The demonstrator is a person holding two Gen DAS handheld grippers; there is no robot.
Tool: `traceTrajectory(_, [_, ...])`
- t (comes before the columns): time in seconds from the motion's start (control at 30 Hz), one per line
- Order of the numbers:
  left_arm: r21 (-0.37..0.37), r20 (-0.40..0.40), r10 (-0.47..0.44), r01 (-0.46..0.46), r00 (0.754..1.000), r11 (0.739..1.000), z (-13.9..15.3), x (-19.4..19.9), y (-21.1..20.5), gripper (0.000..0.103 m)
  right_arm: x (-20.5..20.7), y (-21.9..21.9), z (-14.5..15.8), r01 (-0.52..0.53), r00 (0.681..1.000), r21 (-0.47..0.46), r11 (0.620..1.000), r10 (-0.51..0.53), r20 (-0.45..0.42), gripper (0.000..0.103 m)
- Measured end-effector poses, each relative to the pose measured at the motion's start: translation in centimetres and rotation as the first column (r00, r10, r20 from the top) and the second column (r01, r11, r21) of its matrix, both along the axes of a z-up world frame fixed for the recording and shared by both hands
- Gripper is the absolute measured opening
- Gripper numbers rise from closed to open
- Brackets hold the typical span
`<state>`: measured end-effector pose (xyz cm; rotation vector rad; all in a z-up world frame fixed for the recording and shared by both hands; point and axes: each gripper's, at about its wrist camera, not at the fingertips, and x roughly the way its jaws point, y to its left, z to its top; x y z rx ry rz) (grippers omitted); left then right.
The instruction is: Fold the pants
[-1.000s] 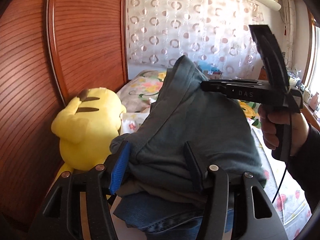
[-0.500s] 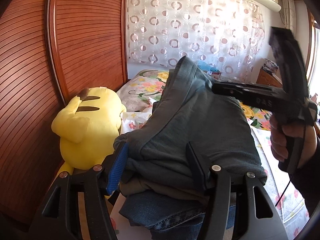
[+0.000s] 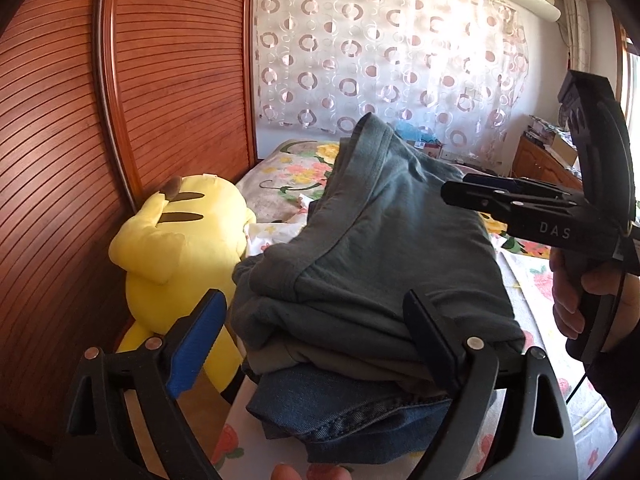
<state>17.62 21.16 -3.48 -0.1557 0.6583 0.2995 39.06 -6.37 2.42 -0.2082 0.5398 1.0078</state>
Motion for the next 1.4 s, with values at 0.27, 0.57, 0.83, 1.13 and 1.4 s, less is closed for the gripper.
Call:
traceTrajectory(0.27, [0.009,0.005,0.004,-0.004,1.0,1.0,0.2,-0.7,-0.6,0.09,-1.9,-1.0,0.2,0.018,1.0,0.0,1.0,-0.018,-0.002,0.065])
traceTrajectory(0.57, [0.051,0.013,-0.004,0.003,1.0,0.999,0.8,-1.8,-1.7,0.09,-4.8,-3.0,0.8,0.075,0.997,0.001,0.997,-0.075,0.006,0.072])
traceTrajectory(0.83, [0.057,0.027,-0.045,0.043,0.999,0.997,1.4,-2.8,-4.0,0.09,-8.5,-5.9,1.5,0.172,0.985,0.003,0.985,-0.172,0.02,0.076])
traceTrajectory(1.13, [0.052,0.043,-0.125,0.122,0.991,0.991,1.9,-4.3,-7.6,0.09,-14.3,-10.5,1.8,0.296,0.955,0.006,0.955,-0.297,0.031,0.077])
traceTrajectory(1.4, [0.042,0.049,-0.209,0.207,0.977,0.977,2.0,-5.4,-11.5,0.09,-20.2,-15.5,2.2,0.419,0.908,0.002,0.908,-0.419,0.008,0.077])
